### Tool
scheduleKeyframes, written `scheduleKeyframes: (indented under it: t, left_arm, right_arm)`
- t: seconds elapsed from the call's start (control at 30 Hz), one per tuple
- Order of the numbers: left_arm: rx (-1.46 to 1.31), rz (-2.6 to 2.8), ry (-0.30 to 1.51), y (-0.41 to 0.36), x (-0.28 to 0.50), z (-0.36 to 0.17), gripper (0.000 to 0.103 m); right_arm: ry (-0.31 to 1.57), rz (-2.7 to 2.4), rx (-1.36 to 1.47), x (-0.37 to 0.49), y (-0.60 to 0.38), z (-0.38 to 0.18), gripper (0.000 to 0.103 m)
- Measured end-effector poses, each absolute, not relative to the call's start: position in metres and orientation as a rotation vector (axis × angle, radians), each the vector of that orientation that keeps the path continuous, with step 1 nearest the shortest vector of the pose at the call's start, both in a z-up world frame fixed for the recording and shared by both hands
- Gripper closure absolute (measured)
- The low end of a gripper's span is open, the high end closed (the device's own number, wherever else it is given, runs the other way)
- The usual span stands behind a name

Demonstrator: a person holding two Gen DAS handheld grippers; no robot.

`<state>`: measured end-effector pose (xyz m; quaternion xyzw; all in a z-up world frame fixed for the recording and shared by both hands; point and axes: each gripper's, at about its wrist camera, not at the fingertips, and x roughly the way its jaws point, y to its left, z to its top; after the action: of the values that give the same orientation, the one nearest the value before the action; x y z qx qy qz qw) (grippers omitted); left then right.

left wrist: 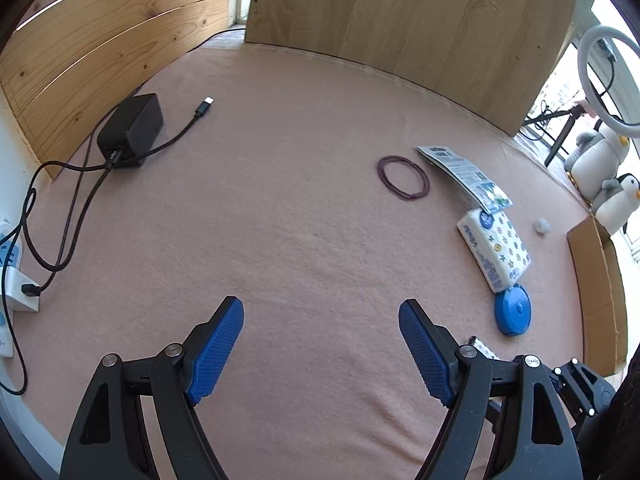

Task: Organize objects
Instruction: 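Grasp the patterned tube with the right gripper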

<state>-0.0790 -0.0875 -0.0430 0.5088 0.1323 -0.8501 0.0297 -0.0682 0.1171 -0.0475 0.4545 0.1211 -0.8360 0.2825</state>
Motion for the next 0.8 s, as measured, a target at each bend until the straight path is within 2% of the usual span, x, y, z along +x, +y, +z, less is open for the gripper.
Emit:
scheduleKeyframes:
  t: [0.23,0.27,0.3,0.53,0.57,0.6,0.67,0.7,0.77,0.8]
  left_arm:
    - [1.692,-2.656,0.371,-0.046,-0.073,-0.051,0.020]
    - [1.709,-2.661,0.376,-0.041,-0.072,-0.051,0.020]
    - [1.723,-2.667,0.382,-0.037,-0.071,-0.051,0.020]
    - [1.818,-2.692,0.375,-0.005,-0.076,-0.054,0.021]
    - [1.846,-2.684,0.379,0.000,-0.077,-0.056,0.023]
    - [1.876,-2.670,0.391,0.004,-0.078,-0.060,0.032]
    - [1.877,-2.666,0.355,0.012,-0.076,-0.059,0.037]
    - [1.895,-2.665,0.359,0.015,-0.077,-0.060,0.043]
    - [1.905,-2.660,0.344,0.019,-0.078,-0.059,0.061]
    - [1.909,-2.660,0.331,0.022,-0.079,-0.059,0.065]
  right_arm:
    - [0.323,-2.301,1.220,-0.048,0.114,-0.050,0.059]
    - [0.312,-2.307,1.223,-0.048,0.113,-0.049,0.067]
    - [0.288,-2.310,1.229,-0.049,0.113,-0.048,0.081]
    - [0.265,-2.372,1.195,-0.035,0.107,-0.048,0.081]
    - [0.265,-2.380,1.182,-0.031,0.107,-0.048,0.081]
    - [0.262,-2.389,1.168,-0.029,0.105,-0.048,0.082]
    - [0.261,-2.406,1.147,-0.023,0.103,-0.048,0.082]
    - [0.271,-2.414,1.144,-0.021,0.102,-0.049,0.082]
    - [0.268,-2.428,1.136,-0.017,0.102,-0.048,0.082]
    - [0.256,-2.424,1.148,-0.018,0.103,-0.049,0.082]
